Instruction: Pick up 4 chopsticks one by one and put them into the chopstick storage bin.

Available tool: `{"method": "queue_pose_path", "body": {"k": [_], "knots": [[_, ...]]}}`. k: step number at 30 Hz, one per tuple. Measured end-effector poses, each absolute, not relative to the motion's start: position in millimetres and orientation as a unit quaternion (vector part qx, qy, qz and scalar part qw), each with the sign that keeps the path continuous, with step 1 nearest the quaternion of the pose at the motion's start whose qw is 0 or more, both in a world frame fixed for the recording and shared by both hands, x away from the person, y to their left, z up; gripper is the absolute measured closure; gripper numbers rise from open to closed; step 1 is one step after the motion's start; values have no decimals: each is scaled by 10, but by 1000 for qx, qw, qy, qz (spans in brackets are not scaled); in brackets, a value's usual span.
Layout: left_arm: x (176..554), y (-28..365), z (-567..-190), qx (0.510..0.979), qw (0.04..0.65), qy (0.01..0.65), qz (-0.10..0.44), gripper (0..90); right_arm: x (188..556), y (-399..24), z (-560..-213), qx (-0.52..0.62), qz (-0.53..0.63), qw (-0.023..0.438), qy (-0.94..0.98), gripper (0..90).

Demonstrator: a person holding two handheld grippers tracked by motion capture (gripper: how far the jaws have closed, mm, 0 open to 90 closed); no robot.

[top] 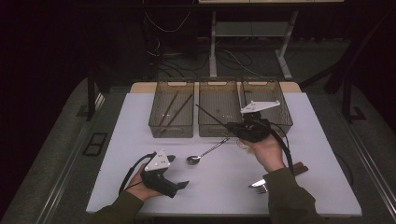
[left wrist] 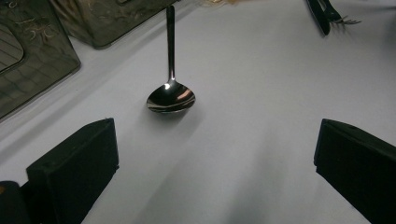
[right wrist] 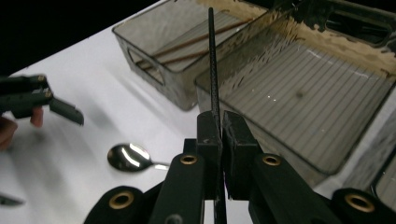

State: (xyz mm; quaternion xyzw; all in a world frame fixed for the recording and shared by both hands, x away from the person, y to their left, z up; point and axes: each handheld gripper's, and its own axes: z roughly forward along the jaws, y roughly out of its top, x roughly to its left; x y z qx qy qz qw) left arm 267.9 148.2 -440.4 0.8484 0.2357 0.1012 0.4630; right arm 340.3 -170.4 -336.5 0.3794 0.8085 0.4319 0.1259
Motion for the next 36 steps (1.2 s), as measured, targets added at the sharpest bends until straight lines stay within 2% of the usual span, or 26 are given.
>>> {"method": "queue_pose_path", "body": {"k": [23, 36], "knots": [[2691, 1518, -4407, 848, 464, 238, 94, 0, 4008, -1054, -3315, 397, 414, 127, 810, 862], [2693, 1513, -4405, 846, 469, 236, 94, 0, 4423, -547, -3391, 405, 388, 128, 818, 861]]}}
